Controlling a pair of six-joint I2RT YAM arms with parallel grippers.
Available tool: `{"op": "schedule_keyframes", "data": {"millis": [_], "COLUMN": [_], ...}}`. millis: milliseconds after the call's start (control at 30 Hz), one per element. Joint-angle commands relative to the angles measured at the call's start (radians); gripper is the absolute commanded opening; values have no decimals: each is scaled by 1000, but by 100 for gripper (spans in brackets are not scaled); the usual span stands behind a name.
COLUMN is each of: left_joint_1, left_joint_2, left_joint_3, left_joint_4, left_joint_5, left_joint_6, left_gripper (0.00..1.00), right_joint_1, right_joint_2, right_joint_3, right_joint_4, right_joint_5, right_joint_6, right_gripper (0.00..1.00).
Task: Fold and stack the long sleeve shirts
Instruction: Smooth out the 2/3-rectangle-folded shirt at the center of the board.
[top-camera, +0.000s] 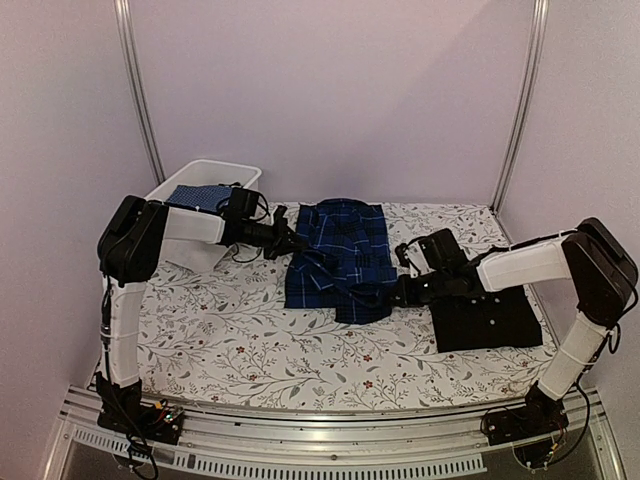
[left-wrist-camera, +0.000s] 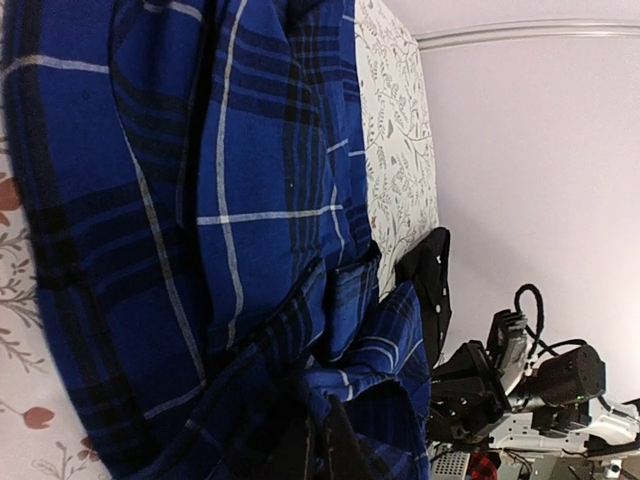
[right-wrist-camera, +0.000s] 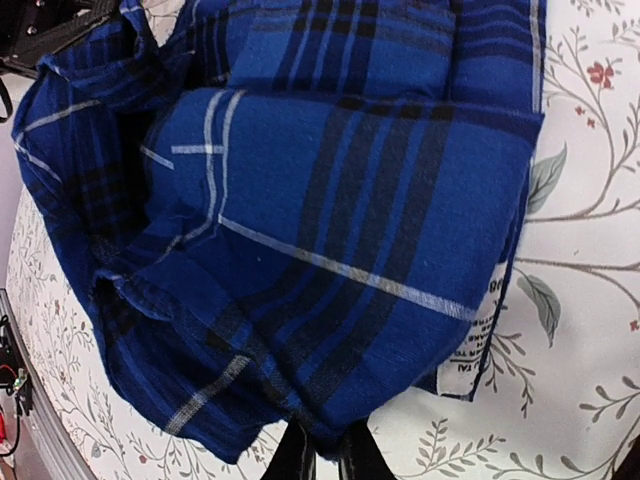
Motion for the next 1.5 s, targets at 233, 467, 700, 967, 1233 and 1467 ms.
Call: {"op": "schedule_keyframes", "data": {"millis": [233, 467, 700, 967, 1233, 1467], "left_joint_1": [-1, 11, 15, 33, 4, -111], "left_joint_2": [13, 59, 47, -130, -289, -283], "left_joint_3": [60, 84, 86, -35, -167, -213], "left_joint_4": [7, 58, 60, 59, -74, -129], "left_joint_5": [5, -46, -83, -195, -324, -396], "left_joint_6": [6, -78, -60, 99, 253, 289], "left_gripper": [0, 4, 52, 78, 59, 15], "right_joint_1": [-51, -166, -176, -174, -89, -29], "right_joint_2": [59, 294, 372, 194, 84, 90], "right_joint_3": [346, 583, 620, 489, 318, 245], "right_joint_4": [-165, -179, -174, -169, -167, -137], "right_joint_5": [-40, -88, -79, 20, 88, 101], "right_joint_6": [40, 150, 166, 89, -1, -44], "right_gripper": [0, 6, 52, 78, 57, 40]}}
